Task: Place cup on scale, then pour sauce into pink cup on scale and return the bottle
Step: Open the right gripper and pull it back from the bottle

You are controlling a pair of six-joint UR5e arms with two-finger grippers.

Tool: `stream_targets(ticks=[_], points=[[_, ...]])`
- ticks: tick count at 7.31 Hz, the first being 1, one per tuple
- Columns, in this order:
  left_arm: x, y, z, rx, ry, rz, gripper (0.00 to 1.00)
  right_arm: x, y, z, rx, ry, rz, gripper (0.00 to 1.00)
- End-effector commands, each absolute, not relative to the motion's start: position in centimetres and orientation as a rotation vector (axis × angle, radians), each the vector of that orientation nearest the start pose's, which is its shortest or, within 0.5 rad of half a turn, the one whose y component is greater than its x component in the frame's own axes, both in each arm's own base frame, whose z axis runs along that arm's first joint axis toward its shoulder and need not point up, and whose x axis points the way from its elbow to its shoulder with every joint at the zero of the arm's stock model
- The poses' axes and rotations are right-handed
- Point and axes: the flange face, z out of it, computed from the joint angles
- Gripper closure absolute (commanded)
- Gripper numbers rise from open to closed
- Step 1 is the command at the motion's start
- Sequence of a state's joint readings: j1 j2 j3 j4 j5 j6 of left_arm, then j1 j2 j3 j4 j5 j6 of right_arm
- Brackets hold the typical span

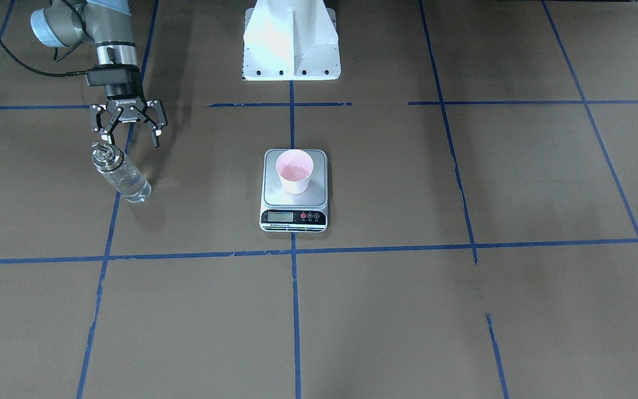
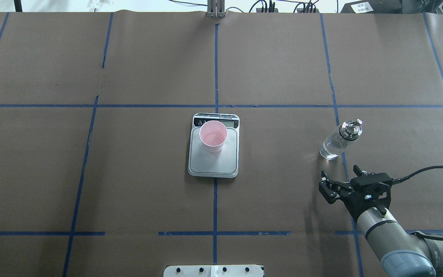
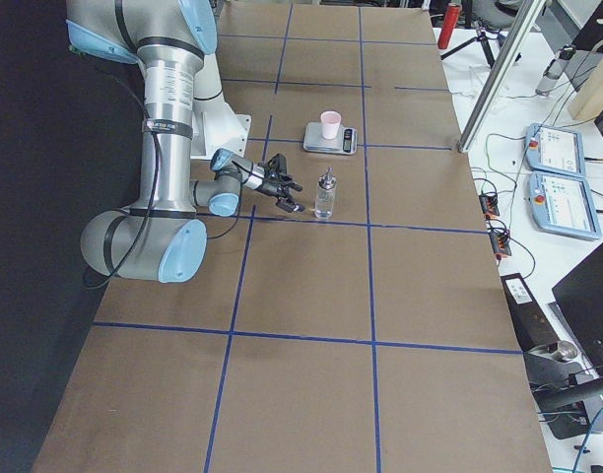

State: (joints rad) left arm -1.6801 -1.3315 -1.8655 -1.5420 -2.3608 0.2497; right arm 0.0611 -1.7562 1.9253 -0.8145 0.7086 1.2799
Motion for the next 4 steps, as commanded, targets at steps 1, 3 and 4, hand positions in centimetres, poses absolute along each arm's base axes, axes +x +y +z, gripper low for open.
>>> stream_targets(ticks=[1, 3, 4], points=[[-10.5, -38.3, 62.1, 0.166, 0.773, 0.143, 0.0, -35.2, -22.0, 47.9, 0.858, -0.749, 0.127, 0.0], [-10.5, -38.3, 62.1, 0.166, 0.773, 0.143, 0.0, -31.0, -24.2, 51.7, 0.88, -0.754, 0.016, 0.0], [-10.5, -38.3, 62.0, 0.168, 0.773, 0.144, 0.0, -28.2, -27.0, 54.9, 0.835, -0.76, 0.001, 0.0]])
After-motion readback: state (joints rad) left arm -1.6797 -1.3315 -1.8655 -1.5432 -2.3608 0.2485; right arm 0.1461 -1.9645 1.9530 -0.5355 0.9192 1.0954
